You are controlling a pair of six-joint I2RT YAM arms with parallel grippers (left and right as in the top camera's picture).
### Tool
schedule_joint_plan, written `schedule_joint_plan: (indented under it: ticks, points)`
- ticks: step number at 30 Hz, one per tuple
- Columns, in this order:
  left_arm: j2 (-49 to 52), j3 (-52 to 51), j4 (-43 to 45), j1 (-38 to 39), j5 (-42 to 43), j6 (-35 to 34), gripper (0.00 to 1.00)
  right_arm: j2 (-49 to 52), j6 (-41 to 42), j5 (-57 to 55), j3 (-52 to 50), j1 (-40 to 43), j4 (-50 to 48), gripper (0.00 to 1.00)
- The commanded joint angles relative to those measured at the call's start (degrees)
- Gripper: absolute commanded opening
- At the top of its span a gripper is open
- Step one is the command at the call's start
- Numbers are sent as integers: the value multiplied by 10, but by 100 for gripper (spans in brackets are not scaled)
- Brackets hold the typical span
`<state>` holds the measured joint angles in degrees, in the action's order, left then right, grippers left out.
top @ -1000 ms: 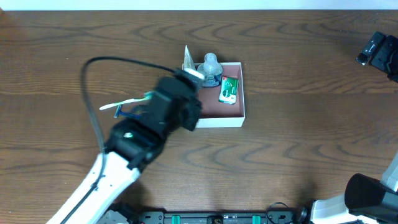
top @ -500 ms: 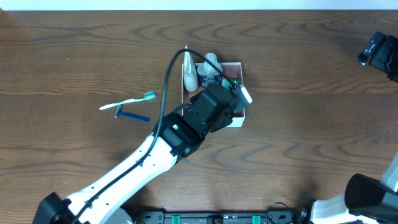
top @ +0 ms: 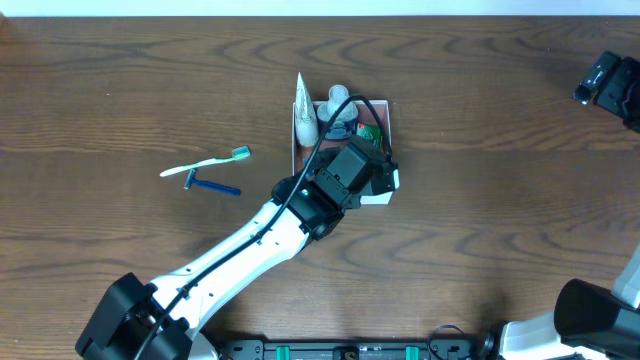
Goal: Pack container
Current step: 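Lower the toothpaste tube into the box's front and release it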
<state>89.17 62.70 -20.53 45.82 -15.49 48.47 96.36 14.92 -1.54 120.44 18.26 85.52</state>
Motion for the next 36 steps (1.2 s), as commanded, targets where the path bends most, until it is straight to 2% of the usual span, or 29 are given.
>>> schedule_joint_plan:
  ticks: [1, 4, 9, 15, 20, 23, 25, 27, 30, 32, 34, 36]
  points:
    - [2, 7, 1, -1, -11, 14, 62, -1, 9, -6, 7, 2, 0, 99]
    - [2, 7, 1, -1, -11, 14, 75, -1, 9, -6, 7, 2, 0, 99]
    - [-5, 7, 16, -1, -11, -4, 79, -1, 9, -6, 7, 2, 0, 99]
    - [-77, 7, 38, 28, -11, -125, 79, -1, 9, -6, 7, 2, 0, 99]
    - [-178, 7, 16, 88, -11, -278, 80, -1, 9, -6, 7, 2, 0, 99]
    - [-240, 7, 2, 115, -11, -322, 81, -1, 9, -6, 7, 2, 0, 99]
    - [-275, 7, 0, 113, -32, -345, 88, -1, 9, -6, 7, 2, 0, 99]
    - [-301, 7, -8, 94, -94, -387, 96, -1, 9, -6, 7, 2, 0, 99]
    - [-327, 7, -49, 35, -185, -480, 99, -1, 9, -6, 7, 2, 0, 99]
    - [-336, 7, -81, -17, -212, -553, 99, -1, 9, -6, 7, 2, 0, 99]
    - [-340, 7, -118, -87, -212, -638, 99, -1, 9, -6, 7, 2, 0, 99]
    - [-337, 7, -148, -146, -204, -695, 100, -1, 9, -6, 7, 2, 0, 99]
